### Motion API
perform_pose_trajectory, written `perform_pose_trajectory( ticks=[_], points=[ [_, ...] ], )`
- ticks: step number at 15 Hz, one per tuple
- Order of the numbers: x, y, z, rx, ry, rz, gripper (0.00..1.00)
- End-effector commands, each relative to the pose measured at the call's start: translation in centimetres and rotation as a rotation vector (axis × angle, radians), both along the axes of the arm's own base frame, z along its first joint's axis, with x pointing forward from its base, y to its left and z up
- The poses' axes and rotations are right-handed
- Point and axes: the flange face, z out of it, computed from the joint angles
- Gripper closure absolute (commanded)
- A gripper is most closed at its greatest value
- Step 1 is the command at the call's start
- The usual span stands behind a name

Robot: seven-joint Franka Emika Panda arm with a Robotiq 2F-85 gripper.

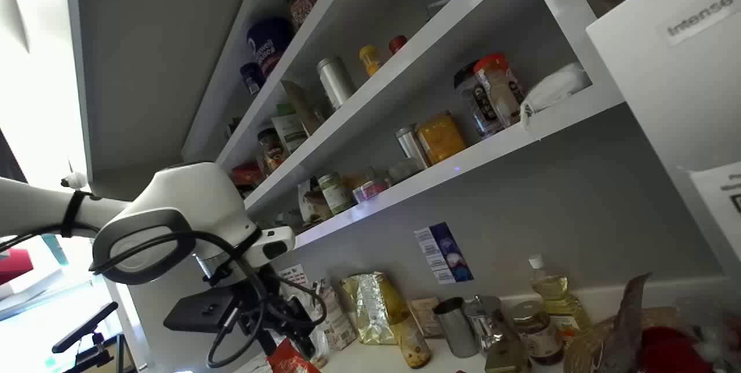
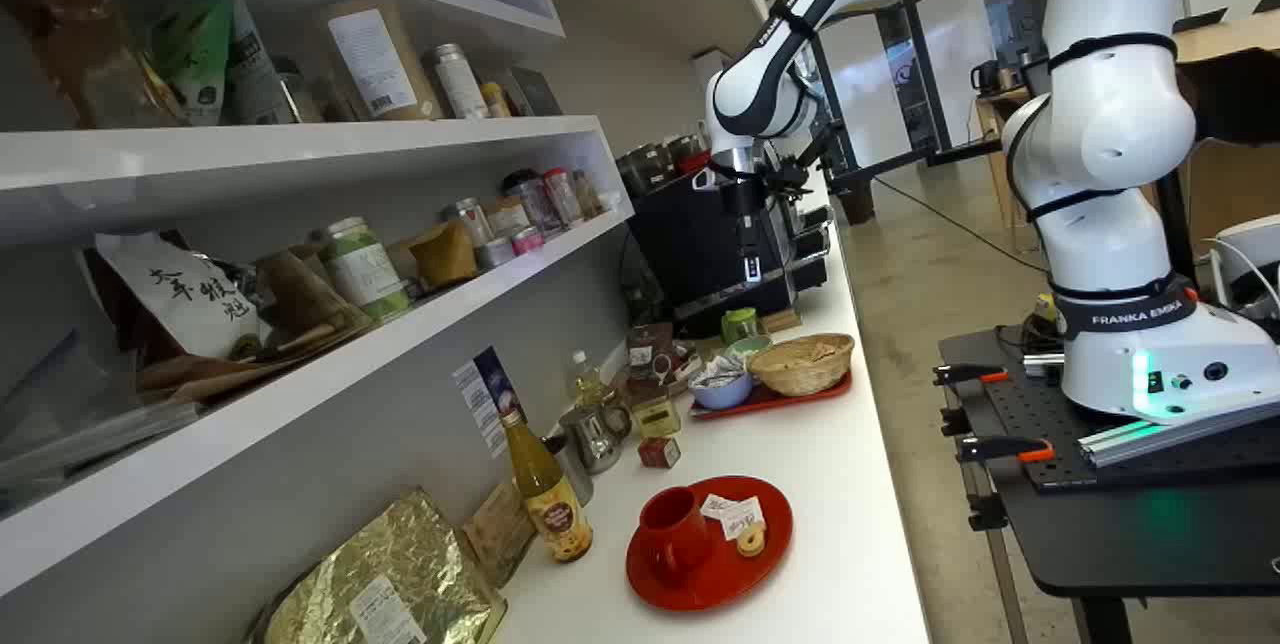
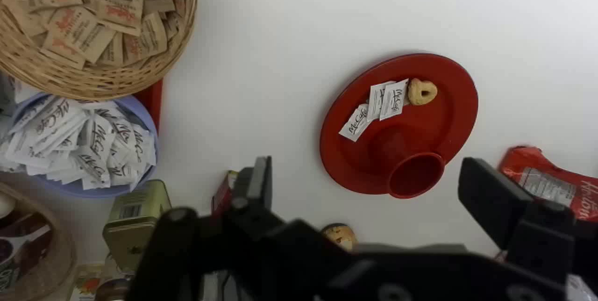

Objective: Move the orange packet to the right side of the bottom shelf

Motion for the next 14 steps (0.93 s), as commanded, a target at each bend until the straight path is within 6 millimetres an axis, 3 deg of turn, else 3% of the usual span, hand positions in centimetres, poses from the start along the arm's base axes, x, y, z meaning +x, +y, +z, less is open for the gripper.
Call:
perform_pose_trajectory(
  ticks=[1,3,6,14],
  points=[
    [0.0,0.0,0.0,0.0,0.001,0.0,0.0],
    [0.0,0.5,-0.2,-0.012,0.002,0.014,0.0],
    [-0.5,3.3,-0.8,-0.011,0.01,0.099,0.0],
    [-3.1,16.4,-7.7,-0.103,-0.006,0.394,0.0]
  ],
)
